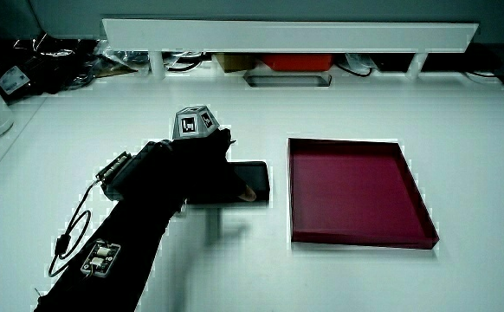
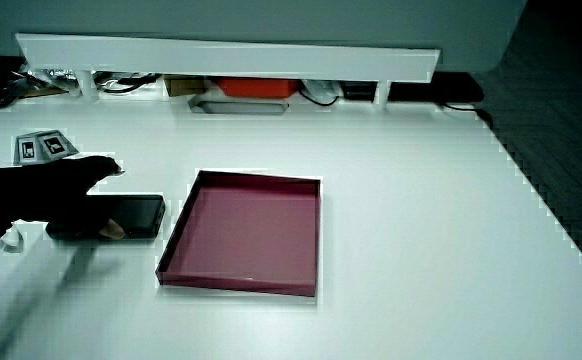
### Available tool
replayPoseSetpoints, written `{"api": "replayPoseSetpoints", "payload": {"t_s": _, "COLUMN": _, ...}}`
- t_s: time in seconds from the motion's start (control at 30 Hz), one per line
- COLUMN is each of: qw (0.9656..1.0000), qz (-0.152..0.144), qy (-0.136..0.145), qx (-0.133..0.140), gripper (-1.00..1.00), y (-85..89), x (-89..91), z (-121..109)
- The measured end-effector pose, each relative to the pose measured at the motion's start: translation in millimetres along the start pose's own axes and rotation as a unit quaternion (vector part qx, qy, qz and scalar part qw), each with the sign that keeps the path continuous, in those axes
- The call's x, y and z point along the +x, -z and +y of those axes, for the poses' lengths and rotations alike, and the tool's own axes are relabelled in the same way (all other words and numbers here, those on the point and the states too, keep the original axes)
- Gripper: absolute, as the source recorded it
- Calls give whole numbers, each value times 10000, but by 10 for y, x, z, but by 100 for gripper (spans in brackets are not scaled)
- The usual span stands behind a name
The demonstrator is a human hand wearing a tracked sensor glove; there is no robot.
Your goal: Pick battery from desk
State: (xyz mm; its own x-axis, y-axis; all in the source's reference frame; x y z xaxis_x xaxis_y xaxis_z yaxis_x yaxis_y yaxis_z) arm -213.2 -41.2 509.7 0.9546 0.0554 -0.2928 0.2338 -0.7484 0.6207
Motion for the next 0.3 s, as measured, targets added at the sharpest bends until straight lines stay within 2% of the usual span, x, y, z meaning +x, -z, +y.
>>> {"api": "replayPoseSetpoints", "payload": {"t_s": 0.13, "qw": 9999, "qz": -71, "qy": 115, "qx": 97, "gripper": 100, "y": -25, "x": 23, "z": -27}}
{"api": "replayPoseSetpoints", "payload": {"t_s": 0.17, "qw": 9995, "qz": -180, "qy": 208, "qx": 135, "gripper": 100, "y": -14, "x": 29, "z": -13}}
{"api": "replayPoseSetpoints", "payload": {"t_s": 0.2, "qw": 9996, "qz": -117, "qy": 210, "qx": 121, "gripper": 100, "y": -45, "x": 82, "z": -26}}
{"api": "replayPoseSetpoints", "payload": {"t_s": 0.23, "qw": 9995, "qz": -225, "qy": 231, "qx": 77, "gripper": 100, "y": -72, "x": 132, "z": -33}}
{"api": "replayPoseSetpoints", "payload": {"t_s": 0.27, "qw": 9990, "qz": -169, "qy": 365, "qx": 171, "gripper": 100, "y": -108, "x": 190, "z": -39}}
{"api": "replayPoseSetpoints", "payload": {"t_s": 0.3, "qw": 9988, "qz": -252, "qy": 401, "qx": 143, "gripper": 100, "y": -119, "x": 229, "z": -27}}
